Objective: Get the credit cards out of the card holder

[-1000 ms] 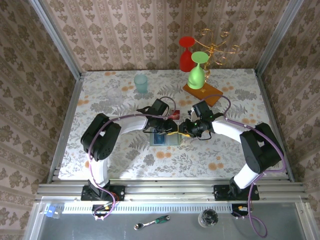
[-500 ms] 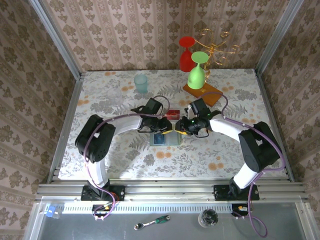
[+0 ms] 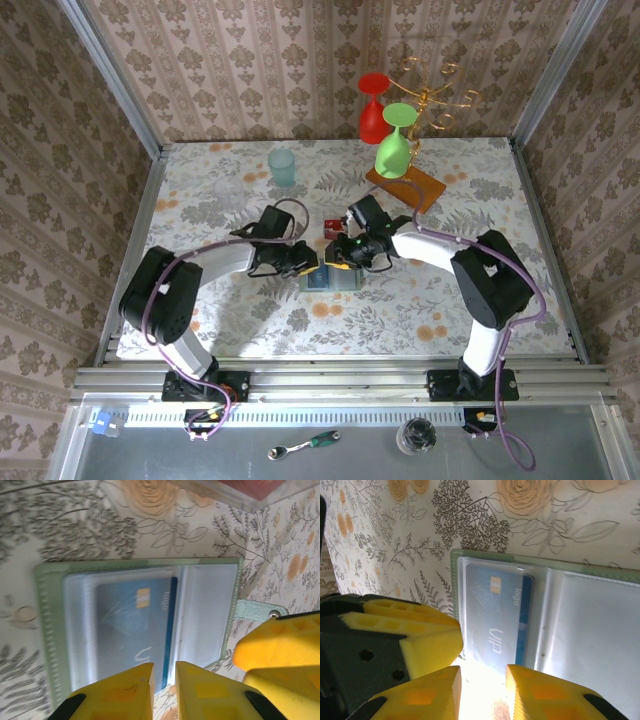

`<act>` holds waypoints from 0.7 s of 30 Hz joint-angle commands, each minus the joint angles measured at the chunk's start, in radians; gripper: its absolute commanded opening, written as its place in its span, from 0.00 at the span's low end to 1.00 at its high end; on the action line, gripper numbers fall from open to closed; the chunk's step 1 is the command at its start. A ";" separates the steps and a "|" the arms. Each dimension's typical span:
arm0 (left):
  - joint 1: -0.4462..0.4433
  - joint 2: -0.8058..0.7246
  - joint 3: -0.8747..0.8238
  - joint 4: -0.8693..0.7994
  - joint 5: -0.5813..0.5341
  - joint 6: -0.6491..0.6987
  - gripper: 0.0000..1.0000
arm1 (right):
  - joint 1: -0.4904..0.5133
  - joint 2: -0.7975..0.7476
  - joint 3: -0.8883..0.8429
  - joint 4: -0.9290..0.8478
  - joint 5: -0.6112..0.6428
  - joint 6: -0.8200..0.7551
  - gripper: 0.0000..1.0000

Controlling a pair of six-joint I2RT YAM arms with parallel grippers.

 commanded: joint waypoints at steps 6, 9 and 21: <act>0.034 -0.066 -0.078 0.032 0.018 0.031 0.19 | 0.030 0.065 0.079 -0.042 0.016 0.013 0.31; 0.041 -0.049 -0.077 0.032 0.024 0.042 0.17 | 0.029 0.072 0.076 -0.048 0.020 0.014 0.31; 0.048 0.029 -0.041 -0.003 0.006 0.108 0.13 | 0.031 0.107 0.072 -0.047 0.022 0.007 0.31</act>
